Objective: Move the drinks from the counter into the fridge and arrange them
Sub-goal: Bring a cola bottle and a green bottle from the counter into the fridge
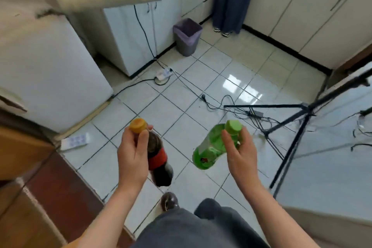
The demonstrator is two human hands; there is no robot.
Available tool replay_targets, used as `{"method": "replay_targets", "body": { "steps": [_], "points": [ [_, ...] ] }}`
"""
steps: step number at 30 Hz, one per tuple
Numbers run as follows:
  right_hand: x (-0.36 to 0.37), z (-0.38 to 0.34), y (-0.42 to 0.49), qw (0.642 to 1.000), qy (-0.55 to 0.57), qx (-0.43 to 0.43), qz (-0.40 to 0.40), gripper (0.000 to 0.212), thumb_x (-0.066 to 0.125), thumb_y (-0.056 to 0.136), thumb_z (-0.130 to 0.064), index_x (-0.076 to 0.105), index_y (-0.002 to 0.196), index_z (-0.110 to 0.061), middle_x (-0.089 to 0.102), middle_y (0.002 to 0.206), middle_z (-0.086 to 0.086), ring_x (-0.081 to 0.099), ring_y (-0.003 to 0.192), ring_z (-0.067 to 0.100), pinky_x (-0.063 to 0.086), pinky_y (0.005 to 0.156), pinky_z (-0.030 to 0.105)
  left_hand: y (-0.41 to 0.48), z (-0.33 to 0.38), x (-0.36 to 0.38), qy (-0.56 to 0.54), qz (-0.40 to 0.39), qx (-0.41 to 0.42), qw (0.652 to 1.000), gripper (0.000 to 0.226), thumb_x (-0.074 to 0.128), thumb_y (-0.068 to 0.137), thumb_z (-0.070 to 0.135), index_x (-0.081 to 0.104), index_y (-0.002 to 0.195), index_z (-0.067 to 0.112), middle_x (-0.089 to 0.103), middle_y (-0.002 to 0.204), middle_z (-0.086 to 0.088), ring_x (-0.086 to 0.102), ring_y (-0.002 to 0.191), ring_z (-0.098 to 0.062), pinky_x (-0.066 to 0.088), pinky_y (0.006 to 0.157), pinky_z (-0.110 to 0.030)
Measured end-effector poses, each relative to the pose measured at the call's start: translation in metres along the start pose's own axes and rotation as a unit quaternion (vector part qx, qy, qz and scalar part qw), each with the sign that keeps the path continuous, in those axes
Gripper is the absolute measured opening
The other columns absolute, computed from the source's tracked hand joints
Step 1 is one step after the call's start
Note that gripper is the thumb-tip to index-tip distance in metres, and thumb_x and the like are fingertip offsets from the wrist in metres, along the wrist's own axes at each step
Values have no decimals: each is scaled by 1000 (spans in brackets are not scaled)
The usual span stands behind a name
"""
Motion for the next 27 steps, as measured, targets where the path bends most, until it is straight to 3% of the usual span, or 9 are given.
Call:
{"method": "replay_targets", "body": {
  "steps": [3, 7, 12, 17, 21, 24, 27],
  "points": [
    [55, -28, 26, 999, 8, -25, -45, 17, 59, 89, -28, 61, 104, -19, 62, 95, -3, 58, 87, 11, 46, 69, 16, 33, -5, -45, -5, 52, 3, 999, 21, 42, 90, 51, 57, 98, 39, 66, 102, 21, 59, 98, 5, 43, 84, -7],
    [131, -54, 64, 992, -4, -50, -113, 17, 60, 88, -27, 62, 105, -22, 64, 98, -6, 59, 92, 10, 48, 77, 24, 71, -26, -97, -19, 128, -25, 991, 20, 43, 94, 40, 59, 101, 31, 67, 104, 11, 61, 102, -5, 45, 90, -23],
    [245, -81, 122, 977, -11, -79, -200, 12, 62, 87, -28, 64, 98, -25, 64, 91, -5, 61, 88, 14, 50, 75, 32, 134, -49, -160, -15, 206, -38, 978, 20, 43, 92, 37, 60, 97, 30, 67, 98, 22, 60, 96, 3, 42, 85, -11],
    [371, -133, 187, 948, -2, -126, -293, 8, 64, 87, -30, 63, 94, -27, 65, 89, -2, 61, 85, 18, 51, 72, 36, 224, -50, -224, -10, 268, -47, 962, 26, 45, 88, 49, 61, 95, 29, 69, 98, 4, 65, 96, -22, 49, 87, -40],
    [459, -190, 227, 921, 27, -167, -351, 2, 62, 87, -36, 60, 88, -35, 62, 84, -15, 60, 82, 10, 49, 70, 27, 283, -33, -275, 16, 320, -24, 947, 33, 41, 88, 52, 62, 94, 27, 68, 93, 7, 63, 85, -9, 46, 77, -27],
    [521, -226, 247, 901, 25, -181, -394, 6, 61, 88, -30, 60, 92, -35, 66, 94, -3, 62, 90, 15, 50, 76, 30, 314, -25, -305, 12, 360, -23, 932, 35, 40, 89, 48, 61, 97, 21, 67, 93, 13, 62, 85, -3, 46, 76, -16],
    [571, -258, 256, 887, 28, -185, -421, 7, 61, 88, -31, 63, 94, -29, 67, 94, -1, 62, 88, 11, 51, 75, 27, 334, -17, -333, 10, 392, -12, 920, 35, 41, 92, 41, 61, 100, 13, 65, 94, 17, 60, 87, 2, 44, 76, -7]
  ]
}}
Point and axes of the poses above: each hand's wrist, its own y-axis towards the middle knuckle, its own x-axis out of the palm, z = x × y, the point moved 8 cm from there along y, towards the middle knuckle
